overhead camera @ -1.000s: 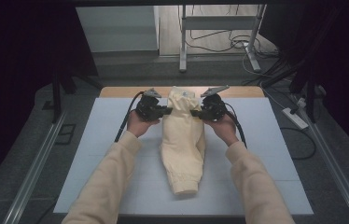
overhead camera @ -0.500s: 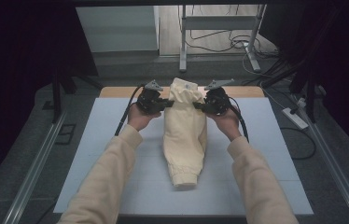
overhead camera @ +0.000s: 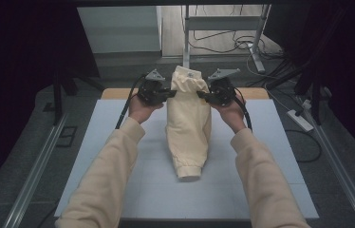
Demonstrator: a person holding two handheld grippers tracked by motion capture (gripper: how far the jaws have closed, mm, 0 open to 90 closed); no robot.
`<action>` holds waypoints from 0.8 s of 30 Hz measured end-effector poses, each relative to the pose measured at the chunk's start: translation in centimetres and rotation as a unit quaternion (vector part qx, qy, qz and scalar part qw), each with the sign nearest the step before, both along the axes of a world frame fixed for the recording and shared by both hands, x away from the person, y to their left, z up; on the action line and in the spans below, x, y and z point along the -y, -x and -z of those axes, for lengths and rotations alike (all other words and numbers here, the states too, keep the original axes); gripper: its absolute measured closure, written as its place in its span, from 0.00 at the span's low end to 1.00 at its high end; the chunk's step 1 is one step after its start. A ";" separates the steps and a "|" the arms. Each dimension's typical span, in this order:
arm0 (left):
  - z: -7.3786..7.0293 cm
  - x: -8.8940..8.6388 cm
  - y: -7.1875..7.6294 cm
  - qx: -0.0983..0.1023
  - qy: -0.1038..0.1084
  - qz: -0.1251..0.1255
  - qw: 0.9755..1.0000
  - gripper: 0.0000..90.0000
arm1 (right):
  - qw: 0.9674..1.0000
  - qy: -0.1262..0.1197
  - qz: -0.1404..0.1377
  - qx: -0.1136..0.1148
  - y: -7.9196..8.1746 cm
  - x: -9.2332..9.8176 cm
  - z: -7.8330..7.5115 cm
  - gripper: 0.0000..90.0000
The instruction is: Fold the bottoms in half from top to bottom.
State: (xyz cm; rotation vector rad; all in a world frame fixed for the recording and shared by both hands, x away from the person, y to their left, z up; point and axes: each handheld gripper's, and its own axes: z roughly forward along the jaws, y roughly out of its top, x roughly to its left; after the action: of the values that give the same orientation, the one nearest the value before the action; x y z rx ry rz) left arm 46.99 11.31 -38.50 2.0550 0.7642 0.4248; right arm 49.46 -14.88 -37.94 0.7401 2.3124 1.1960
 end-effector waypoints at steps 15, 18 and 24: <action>3.6 0.6 0.1 -0.024 -0.007 0.013 1.000 0.93 | 1.000 0.002 0.002 -0.031 -0.2 0.7 4.1 0.79; 4.1 0.7 0.2 -0.028 -0.006 0.015 0.999 0.93 | 0.999 0.001 0.000 -0.035 -0.2 0.7 4.6 0.79; 4.8 0.7 0.7 -0.033 -0.005 0.020 0.999 0.93 | 0.999 0.001 -0.006 -0.041 0.1 1.0 5.3 0.79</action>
State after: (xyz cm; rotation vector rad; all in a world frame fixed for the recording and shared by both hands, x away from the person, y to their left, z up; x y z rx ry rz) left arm 46.32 10.57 -43.29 2.1000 0.7599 0.3396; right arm 49.40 -15.84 -43.28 0.7901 2.3876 1.1879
